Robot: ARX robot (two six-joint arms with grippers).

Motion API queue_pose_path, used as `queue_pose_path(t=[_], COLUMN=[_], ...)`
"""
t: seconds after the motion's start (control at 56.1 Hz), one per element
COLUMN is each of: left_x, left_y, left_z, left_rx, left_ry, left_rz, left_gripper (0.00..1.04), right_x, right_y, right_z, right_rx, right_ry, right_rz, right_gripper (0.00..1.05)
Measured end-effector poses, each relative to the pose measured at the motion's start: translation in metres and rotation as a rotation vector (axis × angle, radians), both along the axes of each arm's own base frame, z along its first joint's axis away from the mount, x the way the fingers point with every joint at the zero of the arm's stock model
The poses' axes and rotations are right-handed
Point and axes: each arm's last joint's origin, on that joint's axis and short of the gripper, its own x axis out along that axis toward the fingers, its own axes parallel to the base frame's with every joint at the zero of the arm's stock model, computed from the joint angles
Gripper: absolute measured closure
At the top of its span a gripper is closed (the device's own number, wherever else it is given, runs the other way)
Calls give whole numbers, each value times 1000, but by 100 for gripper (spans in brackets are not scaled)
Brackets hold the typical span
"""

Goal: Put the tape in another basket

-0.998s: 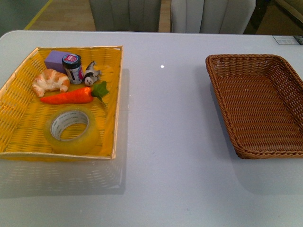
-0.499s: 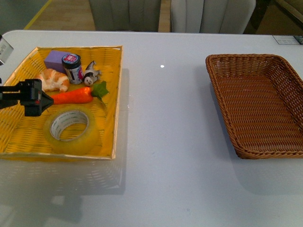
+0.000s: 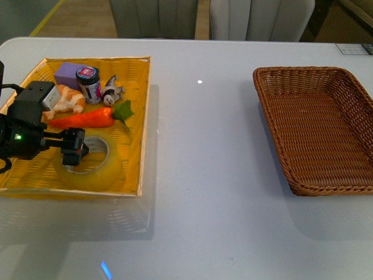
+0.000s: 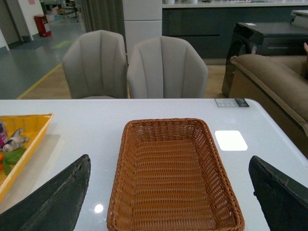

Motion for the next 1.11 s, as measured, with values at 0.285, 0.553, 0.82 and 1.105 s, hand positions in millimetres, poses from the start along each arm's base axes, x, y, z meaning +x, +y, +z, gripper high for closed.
queue_pose_path(t=[0.285,0.553,0.82,1.105], left_x=[-1,-5,-17,-32], left_y=[-8,-8,-8,-35], left_z=[-3,21,96,171], left_rx=[2,-48,-138,-260], left_ry=[9,-42,-219,-350], left_rz=[-17,51,136,119], left_gripper=[39,83,90,90], right_x=[0,0,0,0], right_y=[0,0,0,0], right_z=[0,0,0,0], right_rx=[0,0,0,0], right_ry=[0,0,0,0], right_rz=[0,0,0,0], right_gripper=[9,9,9,9])
